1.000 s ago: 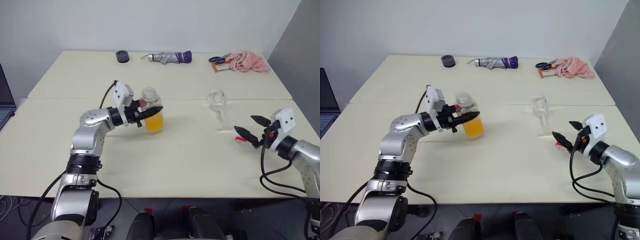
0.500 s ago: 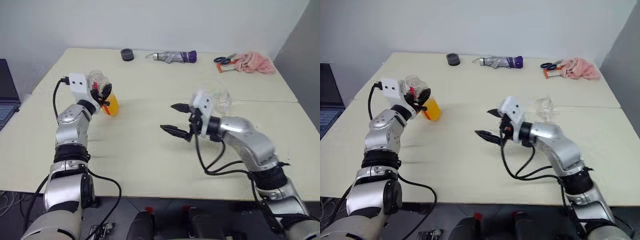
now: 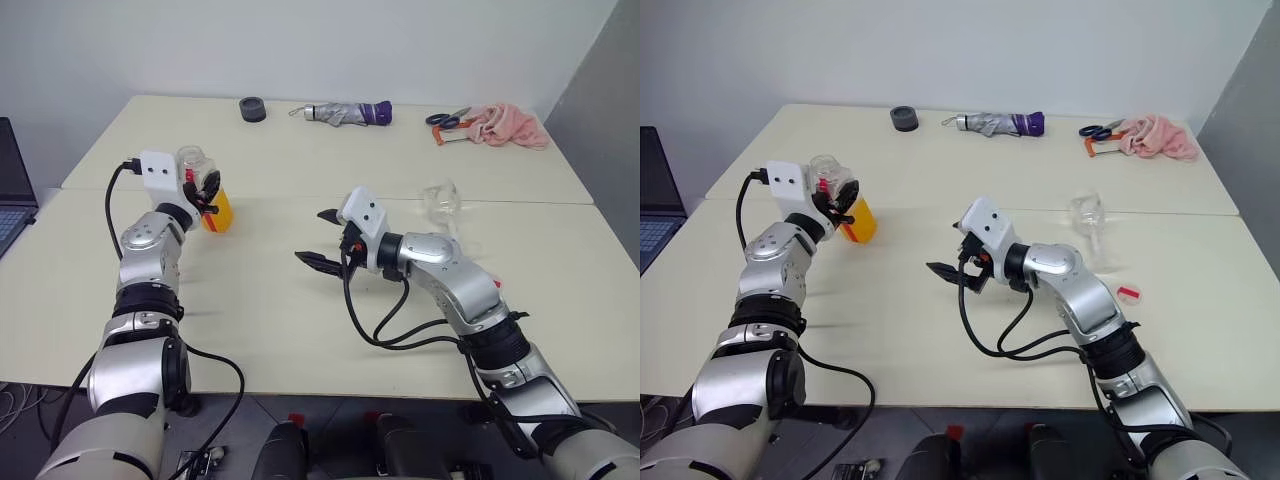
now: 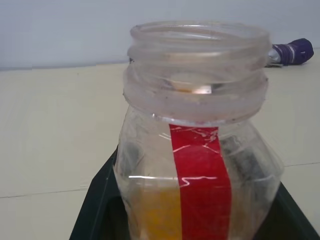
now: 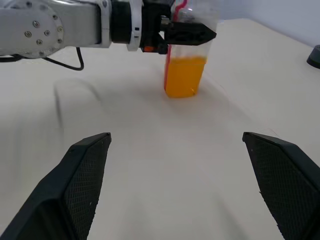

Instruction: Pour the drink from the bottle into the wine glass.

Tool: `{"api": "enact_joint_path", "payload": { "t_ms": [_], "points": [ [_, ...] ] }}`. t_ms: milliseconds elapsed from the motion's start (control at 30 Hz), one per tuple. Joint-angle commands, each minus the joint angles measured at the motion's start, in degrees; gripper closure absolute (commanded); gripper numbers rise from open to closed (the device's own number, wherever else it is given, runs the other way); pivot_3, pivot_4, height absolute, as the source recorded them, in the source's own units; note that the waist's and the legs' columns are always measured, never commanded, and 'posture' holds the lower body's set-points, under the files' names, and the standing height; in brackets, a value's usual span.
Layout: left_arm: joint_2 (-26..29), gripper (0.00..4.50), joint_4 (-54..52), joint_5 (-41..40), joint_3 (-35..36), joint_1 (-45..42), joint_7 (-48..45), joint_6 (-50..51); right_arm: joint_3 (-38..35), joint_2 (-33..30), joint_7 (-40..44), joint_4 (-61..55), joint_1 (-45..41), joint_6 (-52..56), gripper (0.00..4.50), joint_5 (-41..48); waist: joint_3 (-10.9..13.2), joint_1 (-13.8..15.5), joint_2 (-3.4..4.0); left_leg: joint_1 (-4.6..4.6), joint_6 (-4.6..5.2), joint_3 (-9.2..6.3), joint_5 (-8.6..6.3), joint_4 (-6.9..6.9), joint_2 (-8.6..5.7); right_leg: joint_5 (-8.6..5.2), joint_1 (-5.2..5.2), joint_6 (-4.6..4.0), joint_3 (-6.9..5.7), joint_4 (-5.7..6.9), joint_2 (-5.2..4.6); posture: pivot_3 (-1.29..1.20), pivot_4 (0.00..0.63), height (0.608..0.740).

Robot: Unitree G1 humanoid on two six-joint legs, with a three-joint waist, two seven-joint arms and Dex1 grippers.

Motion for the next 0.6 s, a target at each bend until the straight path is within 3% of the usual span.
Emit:
{"api": "enact_joint_path", "payload": {
  "t_ms": [33,300,600],
  "points": [
    [-0.23,2.41,0.28,0.16,0.49,-1.66,1.70,-1.98,-0.51,0.58,0.01,-1.57,-1.13,-1.09,0.00,-0.58,0.00,-0.01,0.00,0.00,0.00,0.01,0.00,0.00,0.00,0.00,0.00,0.00,0.01,0.00,0.00,0.00,0.150,0.740],
    [-0.93,0.03,-0.04,-1.15,1.33,-1.14,1.50,-2.22,-0.86,0.72,0.41,-2.18,-0.64,-0.88,0.00,-0.90,0.00,-0.03,0.00,0.00,0.00,0.00,0.00,0.01,0.01,0.00,0.00,0.00,0.00,0.03,-0.01,0.00,0.150,0.740],
    [-0.91,0.03,-1.59,-1.47,1.42,0.65,1.02,-2.04,-0.56,0.47,1.26,-3.23,0.05,-0.45,0.00,-0.45,0.00,-0.03,0.00,0.01,0.00,0.00,0.00,0.00,0.01,0.00,0.00,0.00,0.00,0.03,-0.01,0.00,0.150,0.740]
  ]
}}
